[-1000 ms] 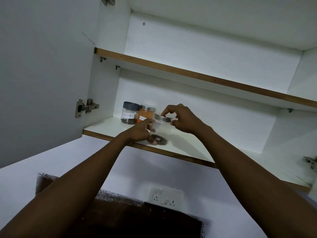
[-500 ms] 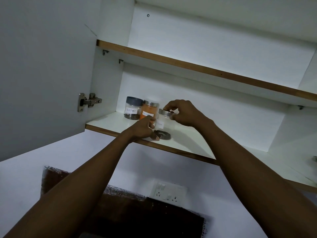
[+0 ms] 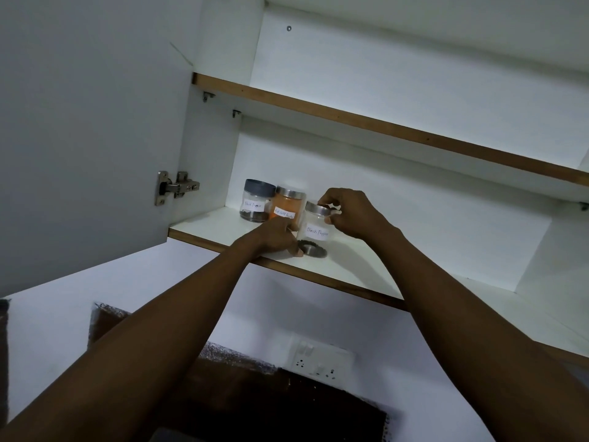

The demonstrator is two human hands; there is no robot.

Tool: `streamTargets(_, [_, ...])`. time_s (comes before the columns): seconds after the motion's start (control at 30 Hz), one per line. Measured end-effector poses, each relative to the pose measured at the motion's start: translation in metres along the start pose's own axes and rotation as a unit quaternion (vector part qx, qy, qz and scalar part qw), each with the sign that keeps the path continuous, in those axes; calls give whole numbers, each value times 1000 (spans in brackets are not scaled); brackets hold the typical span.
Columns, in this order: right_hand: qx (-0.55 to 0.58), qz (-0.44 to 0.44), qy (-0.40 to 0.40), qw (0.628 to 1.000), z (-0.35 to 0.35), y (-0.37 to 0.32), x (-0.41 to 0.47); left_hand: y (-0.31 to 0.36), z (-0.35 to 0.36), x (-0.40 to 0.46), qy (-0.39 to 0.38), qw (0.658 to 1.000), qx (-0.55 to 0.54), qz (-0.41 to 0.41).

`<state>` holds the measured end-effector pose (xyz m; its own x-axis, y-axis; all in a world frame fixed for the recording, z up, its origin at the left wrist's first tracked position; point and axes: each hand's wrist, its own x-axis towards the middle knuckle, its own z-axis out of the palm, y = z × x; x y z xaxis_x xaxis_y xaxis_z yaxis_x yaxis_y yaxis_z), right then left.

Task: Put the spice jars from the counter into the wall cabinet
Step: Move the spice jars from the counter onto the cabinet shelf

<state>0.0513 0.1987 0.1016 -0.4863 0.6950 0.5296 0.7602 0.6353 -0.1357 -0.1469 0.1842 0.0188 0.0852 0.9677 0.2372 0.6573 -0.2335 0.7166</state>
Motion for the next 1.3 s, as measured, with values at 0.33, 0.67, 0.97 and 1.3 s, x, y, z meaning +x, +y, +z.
streamTargets(0.33, [-34,0,57,998,25,16,20,-4,5,-9,52,999,2,-4])
streamTargets(0.67, [-44,41,59,996,48,36,59,-4,10,-5,75,996,47,-3])
streamTargets(0.97, [-52,38,64,996,57,43,74,-5,32,7,60,981,181,-28])
streamTargets(1.3, [-60,56,53,995,60,42,80,10,17,9,-26,980,191,-54])
